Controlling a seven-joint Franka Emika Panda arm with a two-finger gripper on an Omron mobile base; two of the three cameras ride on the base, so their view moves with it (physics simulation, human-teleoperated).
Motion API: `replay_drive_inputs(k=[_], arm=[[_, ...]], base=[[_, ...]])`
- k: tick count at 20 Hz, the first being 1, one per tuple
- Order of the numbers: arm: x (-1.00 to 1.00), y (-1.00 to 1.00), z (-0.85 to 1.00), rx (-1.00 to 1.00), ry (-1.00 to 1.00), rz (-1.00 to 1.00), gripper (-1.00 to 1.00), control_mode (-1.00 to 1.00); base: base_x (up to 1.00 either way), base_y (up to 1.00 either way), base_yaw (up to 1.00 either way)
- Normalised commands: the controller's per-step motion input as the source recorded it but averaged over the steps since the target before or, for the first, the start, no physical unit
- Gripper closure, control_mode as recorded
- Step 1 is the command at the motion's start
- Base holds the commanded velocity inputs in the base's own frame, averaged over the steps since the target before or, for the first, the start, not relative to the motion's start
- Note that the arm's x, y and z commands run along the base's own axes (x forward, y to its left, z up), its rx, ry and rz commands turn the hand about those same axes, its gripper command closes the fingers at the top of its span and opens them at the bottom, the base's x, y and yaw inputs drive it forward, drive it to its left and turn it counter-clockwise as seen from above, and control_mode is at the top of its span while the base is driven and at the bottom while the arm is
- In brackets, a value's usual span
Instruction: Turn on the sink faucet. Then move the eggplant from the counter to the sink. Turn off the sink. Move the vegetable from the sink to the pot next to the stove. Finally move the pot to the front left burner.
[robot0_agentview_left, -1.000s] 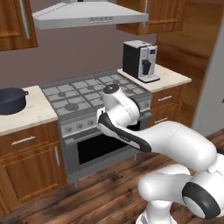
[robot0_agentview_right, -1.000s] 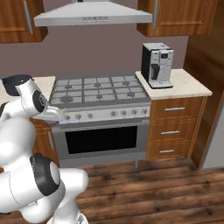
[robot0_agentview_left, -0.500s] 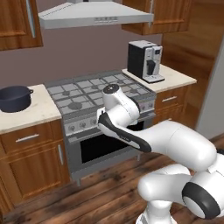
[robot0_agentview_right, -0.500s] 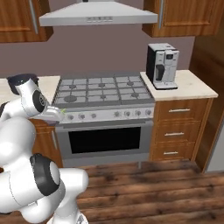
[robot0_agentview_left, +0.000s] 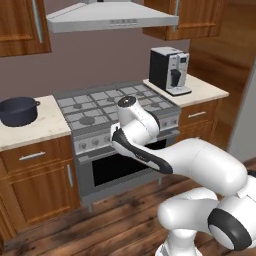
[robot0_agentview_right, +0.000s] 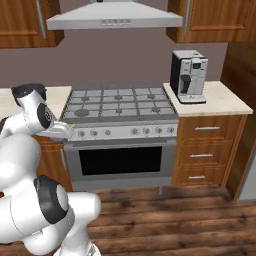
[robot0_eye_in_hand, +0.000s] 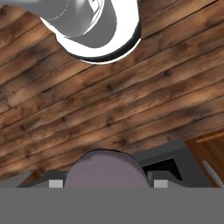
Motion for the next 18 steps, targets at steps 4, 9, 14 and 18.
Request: replay_drive_inputs(k=[4,9,14,18], arm=[[0.0,0.0,0.0,0.0,0.0,0.0,1.0,1.0],[0.0,0.0,0.0,0.0,0.0,0.0,1.0,1.0],[0.0,0.0,0.0,0.0,0.0,0.0,1.0,1.0],[0.0,0.0,0.0,0.0,0.0,0.0,1.0,1.0]], base=[[0.14,-0.36,0.08],[0.16,-0.39,0.08],[0.11,-0.33,0.09],[0.14,-0.18,0.1]])
